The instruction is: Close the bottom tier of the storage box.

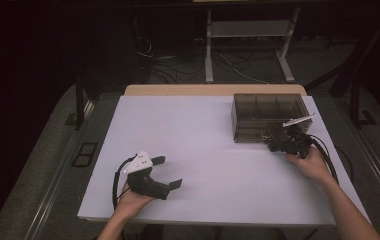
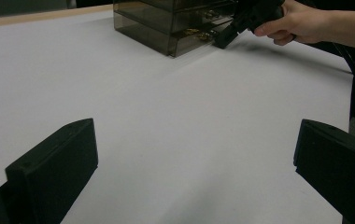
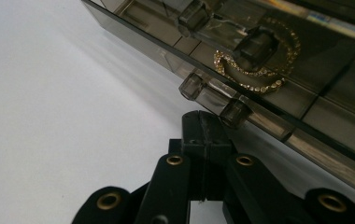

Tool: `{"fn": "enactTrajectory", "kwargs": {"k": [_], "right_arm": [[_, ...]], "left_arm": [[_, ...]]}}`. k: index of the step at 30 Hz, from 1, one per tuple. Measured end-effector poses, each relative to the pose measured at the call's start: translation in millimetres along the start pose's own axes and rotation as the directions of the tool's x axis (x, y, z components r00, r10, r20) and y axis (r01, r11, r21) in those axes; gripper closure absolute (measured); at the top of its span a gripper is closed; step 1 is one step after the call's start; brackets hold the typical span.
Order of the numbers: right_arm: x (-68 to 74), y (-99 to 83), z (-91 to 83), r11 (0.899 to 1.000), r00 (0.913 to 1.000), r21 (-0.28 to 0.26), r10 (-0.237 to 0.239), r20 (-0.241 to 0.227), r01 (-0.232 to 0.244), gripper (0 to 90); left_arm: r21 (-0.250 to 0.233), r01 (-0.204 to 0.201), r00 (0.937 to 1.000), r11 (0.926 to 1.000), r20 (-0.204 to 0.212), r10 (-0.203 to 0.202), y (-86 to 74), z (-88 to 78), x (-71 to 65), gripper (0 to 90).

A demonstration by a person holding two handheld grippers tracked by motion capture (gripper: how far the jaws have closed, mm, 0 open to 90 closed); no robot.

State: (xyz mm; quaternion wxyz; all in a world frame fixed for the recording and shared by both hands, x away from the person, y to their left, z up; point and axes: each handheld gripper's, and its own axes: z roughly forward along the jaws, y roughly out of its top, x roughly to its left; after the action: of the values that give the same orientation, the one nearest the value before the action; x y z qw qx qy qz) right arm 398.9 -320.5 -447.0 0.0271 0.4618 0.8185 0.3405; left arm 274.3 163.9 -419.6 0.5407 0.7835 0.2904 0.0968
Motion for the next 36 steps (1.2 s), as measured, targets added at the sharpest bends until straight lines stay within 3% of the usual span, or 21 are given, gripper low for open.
{"fn": "enactTrajectory", "kwargs": {"k": [11, 20, 36], "right_arm": [[-2.0, 9.2, 4.4, 1.0, 0.999, 0.0, 0.003, 0.045, -0.003, 89.0], [-3.0, 7.3, 1.7, 1.0, 0.9994, -0.006, 0.009, 0.035, -0.009, 88.4], [10.3, 8.1, -12.8, 0.998, 0.9992, -0.042, 0.035, -0.019, -0.036, 64.1]], "left_arm": [[-0.001, -0.002, 1.0, 1.0, -0.001, 0.002, -0.1, -1.1, 0.9, 0.0], [0.0, -0.004, 1.0, 1.0, -0.003, 0.004, -0.1, -1.6, 0.8, 0.0], [-0.002, 0.0, 1.0, 1.0, 0.004, 0.0, -0.2, -1.7, -0.7, 0.0]]}}
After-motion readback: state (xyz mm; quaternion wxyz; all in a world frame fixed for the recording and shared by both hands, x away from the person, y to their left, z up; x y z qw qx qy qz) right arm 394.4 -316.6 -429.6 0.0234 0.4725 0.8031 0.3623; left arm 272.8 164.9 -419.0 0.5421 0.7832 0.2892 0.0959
